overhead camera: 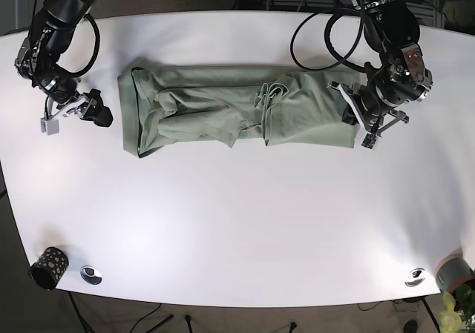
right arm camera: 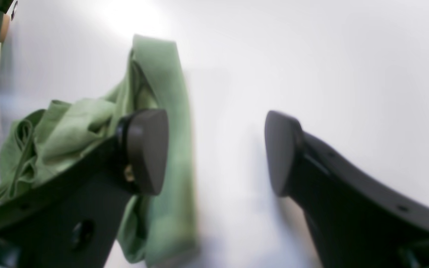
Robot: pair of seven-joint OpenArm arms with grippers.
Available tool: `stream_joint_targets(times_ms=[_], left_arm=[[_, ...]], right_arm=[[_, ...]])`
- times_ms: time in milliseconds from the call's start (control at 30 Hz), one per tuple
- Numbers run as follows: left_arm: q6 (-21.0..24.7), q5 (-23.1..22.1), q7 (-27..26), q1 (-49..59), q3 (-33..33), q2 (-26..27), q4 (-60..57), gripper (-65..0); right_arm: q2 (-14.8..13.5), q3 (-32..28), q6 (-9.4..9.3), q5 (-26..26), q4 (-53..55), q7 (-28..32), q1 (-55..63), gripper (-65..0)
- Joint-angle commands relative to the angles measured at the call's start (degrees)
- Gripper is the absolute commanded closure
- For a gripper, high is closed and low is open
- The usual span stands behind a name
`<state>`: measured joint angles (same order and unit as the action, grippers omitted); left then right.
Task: Fold the T-shirt properly
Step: 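Grasp both strip ends and push them toward each other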
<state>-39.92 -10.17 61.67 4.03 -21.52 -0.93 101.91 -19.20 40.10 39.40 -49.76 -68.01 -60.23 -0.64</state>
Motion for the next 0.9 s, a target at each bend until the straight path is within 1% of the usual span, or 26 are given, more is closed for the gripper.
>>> stream_joint_targets(times_ms=[0,100,167,267,367,500,567,667,733,800,867], left_arm=[[-0.1,-0.8,-1.1,-0.9,-0.2,0.4,-0.9,0.0],[-0.1,-0.9,-1.1,-0.9,-0.2,1.6,-2.4,0.0],[-0.1,-0.9,-1.1,-0.8,-0.3,1.8,-3.3,0.0],[-0.1,-0.9,-1.1,-0.6,-0.3,1.9,-3.6,0.0],[-0.1,-0.9,-1.1,0.6,-0.2,1.9,-3.3,0.0],[-0.1,-0.9,-1.1,1.1,1.8,1.9,-0.1,0.0],[-0.1,-0.9,-0.9,1.6,1.8,1.9,2.7,0.0],[-0.1,-0.9,-0.9,2.4,1.8,2.0,4.9,0.0],[-0.1,-0.9,-0.9,2.4,1.7,3.3,5.0,0.0],[-0.1,-0.8,-0.9,2.4,1.7,3.9,4.7,0.0],[-0.1,-0.8,-1.1,2.4,1.7,4.2,2.8,0.0]], right_arm=[[1.0,0.0,0.60,-1.8,-0.9,1.0,-0.6,-38.2],[2.6,-2.5,0.60,-1.8,-0.9,0.5,0.1,-38.0],[2.9,-4.8,0.60,-1.8,-1.0,0.5,0.3,-37.9],[5.2,-7.3,0.60,-1.8,-1.2,0.5,0.9,-37.9],[6.5,-8.8,0.60,-1.8,-1.2,0.5,1.2,-37.9],[6.8,-12.2,0.60,-1.8,-3.4,0.4,1.5,-37.9],[7.8,-13.5,0.60,-1.8,-6.0,0.4,1.6,-37.9],[8.7,-13.9,0.60,-1.6,-8.5,0.4,2.0,-37.7],[8.7,-13.9,0.60,-1.6,-9.5,0.4,2.0,-37.6],[8.7,-14.0,-0.41,-1.6,-9.7,0.4,1.9,-34.2],[8.7,-14.0,-1.73,-1.6,-9.7,0.6,1.8,-26.5]])
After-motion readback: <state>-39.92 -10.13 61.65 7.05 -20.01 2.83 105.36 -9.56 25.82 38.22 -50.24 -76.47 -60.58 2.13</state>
